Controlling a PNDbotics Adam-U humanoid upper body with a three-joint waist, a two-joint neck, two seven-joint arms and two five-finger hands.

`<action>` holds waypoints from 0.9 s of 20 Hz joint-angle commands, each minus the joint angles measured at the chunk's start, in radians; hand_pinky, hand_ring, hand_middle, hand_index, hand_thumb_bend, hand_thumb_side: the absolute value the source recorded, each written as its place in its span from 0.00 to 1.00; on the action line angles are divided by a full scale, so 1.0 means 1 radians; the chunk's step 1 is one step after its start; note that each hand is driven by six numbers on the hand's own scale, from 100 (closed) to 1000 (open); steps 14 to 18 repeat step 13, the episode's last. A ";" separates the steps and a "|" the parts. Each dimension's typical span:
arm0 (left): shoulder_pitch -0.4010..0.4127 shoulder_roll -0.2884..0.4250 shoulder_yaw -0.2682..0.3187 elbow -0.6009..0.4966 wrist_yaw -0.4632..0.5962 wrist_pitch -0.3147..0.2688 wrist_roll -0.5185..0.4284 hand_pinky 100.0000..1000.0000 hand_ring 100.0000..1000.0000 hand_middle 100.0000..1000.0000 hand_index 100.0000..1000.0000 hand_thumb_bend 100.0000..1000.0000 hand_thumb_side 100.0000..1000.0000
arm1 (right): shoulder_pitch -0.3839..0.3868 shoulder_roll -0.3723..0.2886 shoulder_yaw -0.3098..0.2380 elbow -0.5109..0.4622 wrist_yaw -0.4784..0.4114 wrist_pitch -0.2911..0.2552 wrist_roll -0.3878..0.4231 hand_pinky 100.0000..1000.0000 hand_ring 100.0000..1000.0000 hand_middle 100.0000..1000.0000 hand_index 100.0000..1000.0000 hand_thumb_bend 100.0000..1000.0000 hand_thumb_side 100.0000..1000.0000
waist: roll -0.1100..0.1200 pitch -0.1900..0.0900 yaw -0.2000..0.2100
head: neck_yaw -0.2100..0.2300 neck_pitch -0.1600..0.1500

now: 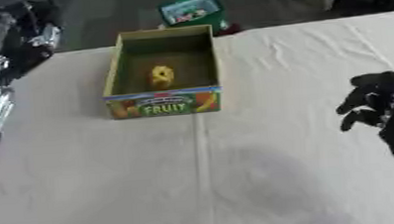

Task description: Pick up objects on the table and place them in the box.

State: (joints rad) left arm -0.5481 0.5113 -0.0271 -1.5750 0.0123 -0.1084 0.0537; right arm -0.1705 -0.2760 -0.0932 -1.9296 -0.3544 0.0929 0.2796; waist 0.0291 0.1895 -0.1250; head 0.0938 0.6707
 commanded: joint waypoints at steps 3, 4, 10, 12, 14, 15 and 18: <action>0.113 -0.005 0.072 -0.193 0.091 0.000 0.061 0.50 0.51 0.49 0.65 0.00 0.49 | -0.006 -0.008 -0.013 -0.014 -0.011 -0.006 -0.008 0.36 0.51 0.47 0.66 0.00 0.60 | -0.007 -0.015 0.021 | -0.002 0.009; 0.137 -0.020 0.080 -0.209 0.097 0.003 0.072 0.50 0.50 0.49 0.65 0.00 0.50 | -0.006 -0.008 -0.014 -0.015 -0.012 -0.006 -0.009 0.36 0.51 0.47 0.66 0.00 0.60 | -0.008 -0.015 0.026 | -0.002 0.012; 0.243 -0.110 0.098 -0.224 0.128 0.029 0.100 0.49 0.50 0.48 0.64 0.00 0.59 | -0.003 -0.010 -0.018 -0.015 -0.014 -0.008 -0.013 0.36 0.51 0.47 0.66 0.00 0.60 | -0.012 -0.018 0.055 | -0.002 0.029; 0.262 -0.136 0.104 -0.225 0.136 0.030 0.107 0.48 0.49 0.47 0.63 0.00 0.60 | -0.004 -0.011 -0.018 -0.015 -0.014 -0.007 -0.014 0.36 0.51 0.47 0.66 0.00 0.60 | -0.012 -0.017 0.061 | 0.001 0.032; 0.271 -0.146 0.104 -0.226 0.140 0.030 0.110 0.48 0.49 0.47 0.63 0.00 0.61 | -0.005 -0.010 -0.018 -0.015 -0.014 -0.006 -0.014 0.36 0.51 0.47 0.66 0.00 0.60 | -0.011 -0.017 0.062 | 0.001 0.035; 0.271 -0.146 0.104 -0.226 0.140 0.030 0.110 0.48 0.49 0.47 0.63 0.00 0.61 | -0.005 -0.010 -0.018 -0.015 -0.014 -0.006 -0.014 0.36 0.51 0.47 0.66 0.00 0.60 | -0.011 -0.017 0.062 | 0.001 0.035; 0.271 -0.146 0.104 -0.226 0.140 0.030 0.110 0.48 0.49 0.47 0.63 0.00 0.61 | -0.005 -0.010 -0.018 -0.015 -0.014 -0.006 -0.014 0.36 0.51 0.47 0.66 0.00 0.60 | -0.011 -0.017 0.062 | 0.001 0.035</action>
